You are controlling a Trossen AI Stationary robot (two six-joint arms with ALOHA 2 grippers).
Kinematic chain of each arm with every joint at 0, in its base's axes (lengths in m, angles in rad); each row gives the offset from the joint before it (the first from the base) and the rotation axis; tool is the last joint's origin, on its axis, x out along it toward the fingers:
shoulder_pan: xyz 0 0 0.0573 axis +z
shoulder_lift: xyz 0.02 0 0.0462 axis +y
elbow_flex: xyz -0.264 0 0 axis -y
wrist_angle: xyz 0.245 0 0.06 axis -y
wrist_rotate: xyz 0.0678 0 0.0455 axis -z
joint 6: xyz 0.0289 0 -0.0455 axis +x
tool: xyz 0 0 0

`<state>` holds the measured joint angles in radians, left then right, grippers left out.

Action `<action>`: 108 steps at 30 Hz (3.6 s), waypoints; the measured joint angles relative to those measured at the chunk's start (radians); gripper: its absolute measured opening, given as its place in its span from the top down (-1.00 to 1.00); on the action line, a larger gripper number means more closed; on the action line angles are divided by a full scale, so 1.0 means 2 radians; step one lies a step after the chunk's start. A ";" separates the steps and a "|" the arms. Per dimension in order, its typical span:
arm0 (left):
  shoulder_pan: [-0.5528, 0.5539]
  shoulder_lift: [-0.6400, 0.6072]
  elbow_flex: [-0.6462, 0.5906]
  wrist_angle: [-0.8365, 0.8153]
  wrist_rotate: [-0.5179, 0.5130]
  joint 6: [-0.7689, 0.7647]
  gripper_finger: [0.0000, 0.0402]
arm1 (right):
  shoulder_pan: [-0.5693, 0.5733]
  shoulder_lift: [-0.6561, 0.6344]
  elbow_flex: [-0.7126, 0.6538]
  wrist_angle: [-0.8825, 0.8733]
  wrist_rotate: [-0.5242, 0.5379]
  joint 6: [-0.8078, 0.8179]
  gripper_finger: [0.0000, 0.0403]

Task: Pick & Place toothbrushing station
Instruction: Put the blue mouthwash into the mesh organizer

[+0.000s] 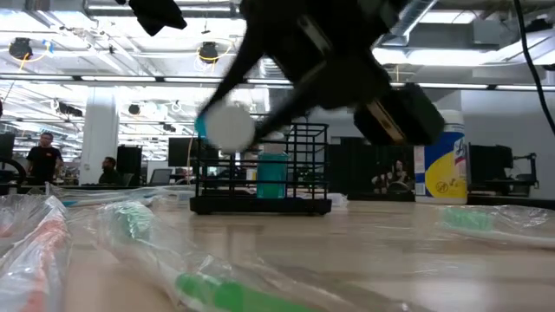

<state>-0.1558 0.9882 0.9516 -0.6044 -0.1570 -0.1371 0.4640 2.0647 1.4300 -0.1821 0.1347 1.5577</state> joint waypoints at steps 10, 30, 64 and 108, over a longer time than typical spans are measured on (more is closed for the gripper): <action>0.000 0.000 0.000 0.006 -0.014 0.002 0.50 | -0.014 -0.082 0.001 0.103 0.065 -0.069 0.63; 0.000 0.000 0.000 0.036 -0.102 0.057 0.50 | -0.070 -0.067 0.002 0.408 0.014 -0.027 0.63; -0.102 0.002 0.000 0.153 -0.183 0.536 0.50 | -0.059 -0.074 0.002 0.417 -0.055 -0.015 0.65; -0.218 0.005 0.000 0.136 -0.244 0.344 0.18 | -0.077 -0.074 0.002 0.407 -0.087 0.028 0.65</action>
<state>-0.5916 0.9974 0.9524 -0.3330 -0.6455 0.5509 0.3097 1.9171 1.4330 0.6326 -0.0391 1.6147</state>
